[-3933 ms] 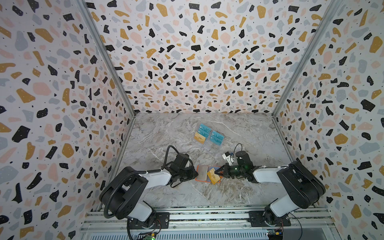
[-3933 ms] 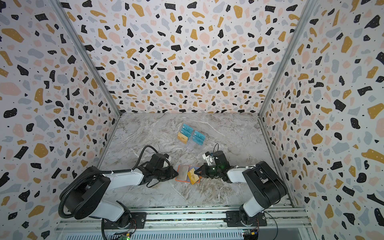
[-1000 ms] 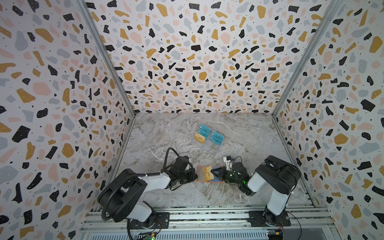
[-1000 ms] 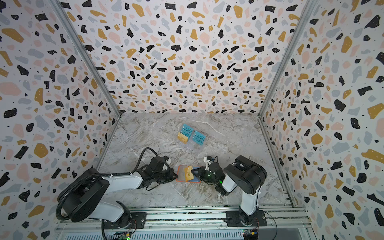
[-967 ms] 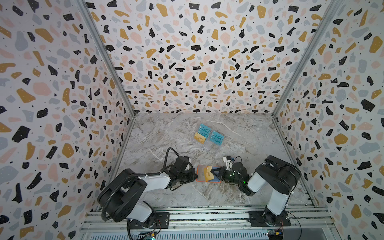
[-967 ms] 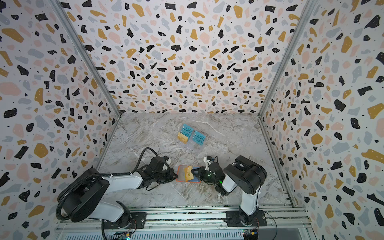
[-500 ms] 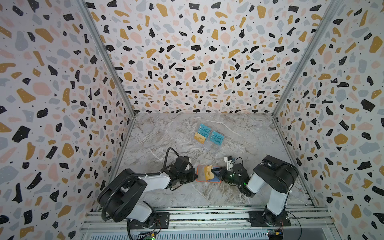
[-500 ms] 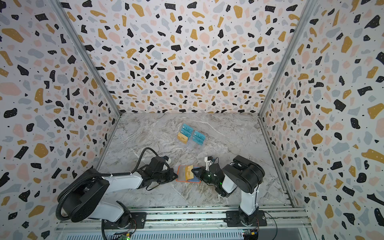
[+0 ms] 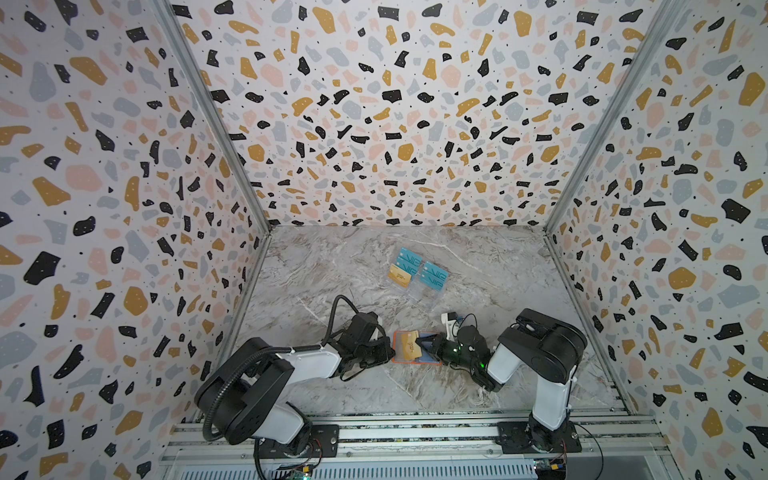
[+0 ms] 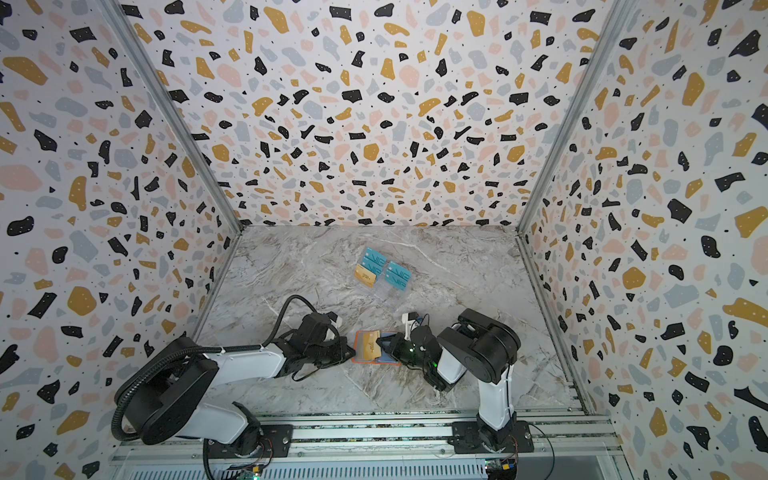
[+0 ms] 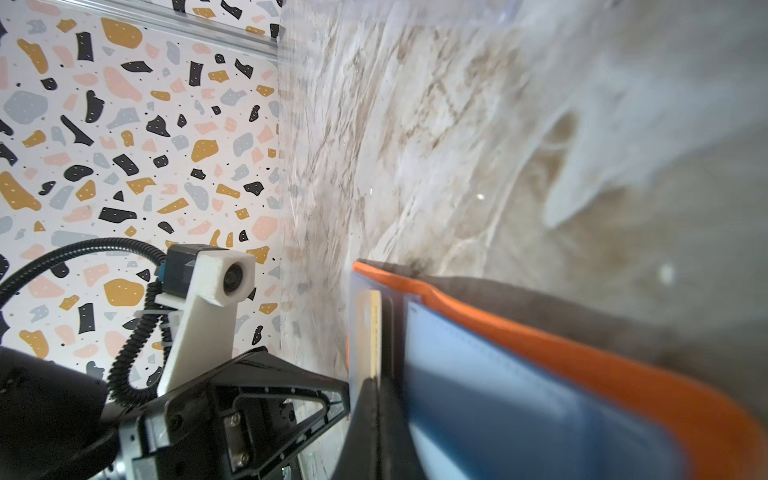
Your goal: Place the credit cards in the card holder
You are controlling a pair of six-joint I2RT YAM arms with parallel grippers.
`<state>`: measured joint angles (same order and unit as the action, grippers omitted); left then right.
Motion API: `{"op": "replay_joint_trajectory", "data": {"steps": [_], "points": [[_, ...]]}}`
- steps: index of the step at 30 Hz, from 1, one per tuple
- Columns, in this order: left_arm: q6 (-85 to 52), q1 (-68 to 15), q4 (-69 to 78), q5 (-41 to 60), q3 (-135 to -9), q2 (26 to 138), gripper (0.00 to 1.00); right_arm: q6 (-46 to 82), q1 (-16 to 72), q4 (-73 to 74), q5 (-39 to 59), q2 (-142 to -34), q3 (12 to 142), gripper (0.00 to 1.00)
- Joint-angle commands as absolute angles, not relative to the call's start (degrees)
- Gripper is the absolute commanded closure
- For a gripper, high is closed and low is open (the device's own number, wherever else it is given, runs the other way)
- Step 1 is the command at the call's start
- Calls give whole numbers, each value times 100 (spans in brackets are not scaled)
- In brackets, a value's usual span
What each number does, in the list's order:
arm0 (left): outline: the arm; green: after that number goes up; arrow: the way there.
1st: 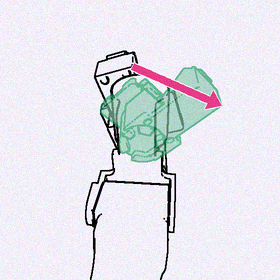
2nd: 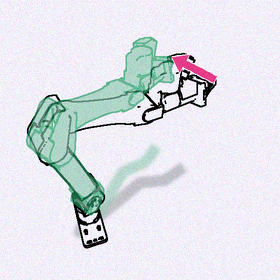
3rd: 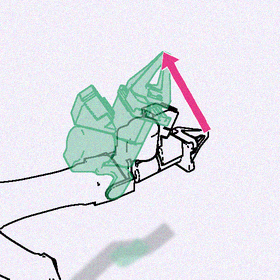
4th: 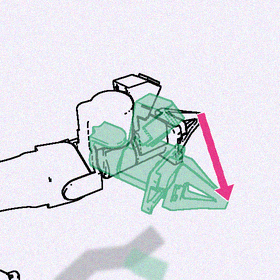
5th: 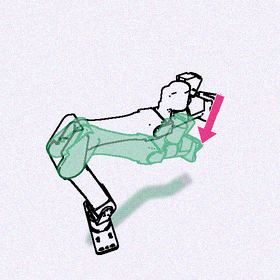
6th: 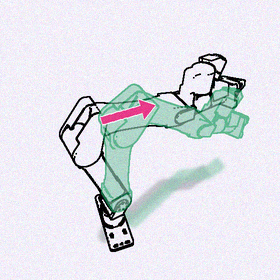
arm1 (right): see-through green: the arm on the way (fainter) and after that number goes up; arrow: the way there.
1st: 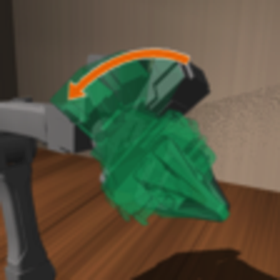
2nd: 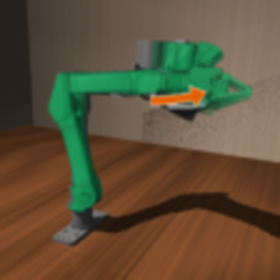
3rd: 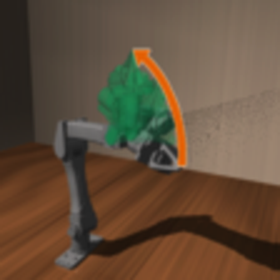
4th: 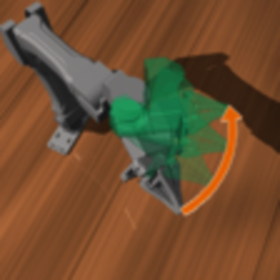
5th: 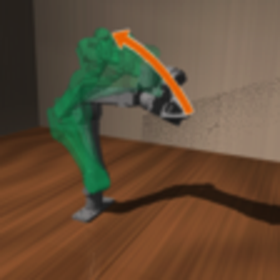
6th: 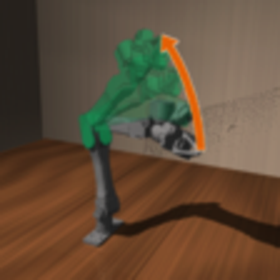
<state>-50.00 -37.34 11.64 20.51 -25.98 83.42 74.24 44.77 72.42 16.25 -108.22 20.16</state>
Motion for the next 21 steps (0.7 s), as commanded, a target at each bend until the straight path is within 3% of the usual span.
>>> {"op": "replay_joint_trajectory", "data": {"steps": [1,7,15,21], "points": [[-4836,-3823,438,2244,-2561,8377,100,7298,4649,6044,1585,-10635,2214,86],[-4799,-3821,381,2222,-2636,8290,100,6551,4674,4369,1515,-9970,2583,60],[-4546,-3808,-271,1795,-3126,8064,97,4911,4746,1514,1070,-9511,3778,47],[-4488,-3742,-316,1630,-3338,8090,95,4306,4728,697,921,-9336,4077,37]]}}
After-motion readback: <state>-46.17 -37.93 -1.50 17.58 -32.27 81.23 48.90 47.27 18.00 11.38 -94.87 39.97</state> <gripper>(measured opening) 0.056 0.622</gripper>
